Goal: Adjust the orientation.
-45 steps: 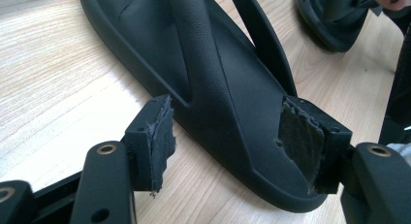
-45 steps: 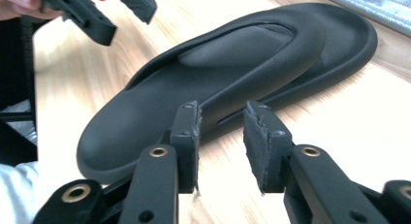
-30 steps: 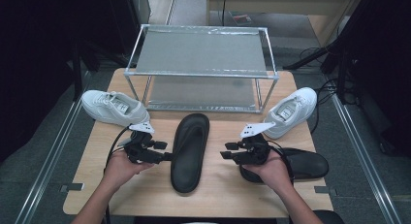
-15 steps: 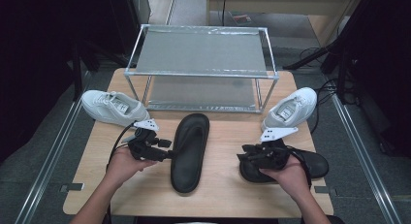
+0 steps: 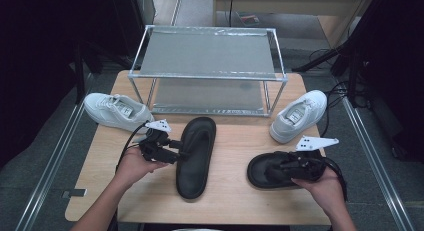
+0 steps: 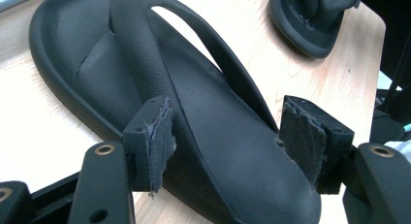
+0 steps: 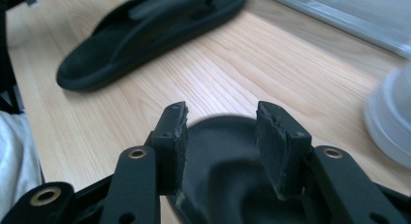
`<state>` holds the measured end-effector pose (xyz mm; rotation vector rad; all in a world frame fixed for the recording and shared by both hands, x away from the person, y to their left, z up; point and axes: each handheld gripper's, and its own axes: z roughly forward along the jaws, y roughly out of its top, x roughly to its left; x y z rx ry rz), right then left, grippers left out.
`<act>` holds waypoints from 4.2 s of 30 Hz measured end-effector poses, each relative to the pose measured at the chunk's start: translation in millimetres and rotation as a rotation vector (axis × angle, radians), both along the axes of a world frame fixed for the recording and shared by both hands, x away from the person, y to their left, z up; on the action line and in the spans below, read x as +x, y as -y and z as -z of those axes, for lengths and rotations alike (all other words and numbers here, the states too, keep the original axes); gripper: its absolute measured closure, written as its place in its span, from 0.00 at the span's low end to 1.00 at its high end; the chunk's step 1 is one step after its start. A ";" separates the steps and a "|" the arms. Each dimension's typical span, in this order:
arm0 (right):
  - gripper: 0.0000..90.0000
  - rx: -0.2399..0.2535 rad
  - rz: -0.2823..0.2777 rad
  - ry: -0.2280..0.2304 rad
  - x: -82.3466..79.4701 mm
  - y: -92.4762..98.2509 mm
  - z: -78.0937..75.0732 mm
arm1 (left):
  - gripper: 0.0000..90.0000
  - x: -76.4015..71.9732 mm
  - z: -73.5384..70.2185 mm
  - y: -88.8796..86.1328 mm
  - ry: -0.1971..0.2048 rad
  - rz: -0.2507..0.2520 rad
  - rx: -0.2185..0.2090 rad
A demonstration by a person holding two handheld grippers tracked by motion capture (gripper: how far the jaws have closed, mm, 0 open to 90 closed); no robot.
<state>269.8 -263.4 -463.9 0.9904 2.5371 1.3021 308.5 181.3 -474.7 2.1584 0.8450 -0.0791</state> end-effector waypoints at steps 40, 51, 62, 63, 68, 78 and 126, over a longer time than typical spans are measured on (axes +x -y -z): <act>0.83 -0.099 -0.136 -0.142 -5.1 7.2 30.2 | 0.42 7.4 -0.9 0.3 0.014 0.001 -0.011; 0.83 -0.028 -0.015 -0.163 -0.9 -19.2 13.2 | 0.42 7.5 -1.7 -1.3 0.027 -0.004 -0.011; 0.83 -0.002 0.104 -0.166 14.9 -59.2 3.1 | 0.42 6.6 -1.7 0.0 0.036 0.001 -0.006; 0.83 0.003 0.117 -0.169 17.5 -62.1 2.6 | 0.42 6.5 -1.7 0.0 0.036 0.001 -0.007; 0.83 0.019 0.121 -0.134 26.1 -76.1 4.1 | 0.42 5.0 -3.6 1.5 0.041 0.007 -0.027; 0.83 -0.025 0.205 -0.158 43.7 -99.5 20.2 | 0.42 5.3 -2.1 0.6 0.047 0.005 -0.005; 1.00 -0.100 0.138 -0.085 32.4 -69.4 21.8 | 1.00 7.3 11.1 -23.9 -0.005 -0.073 0.003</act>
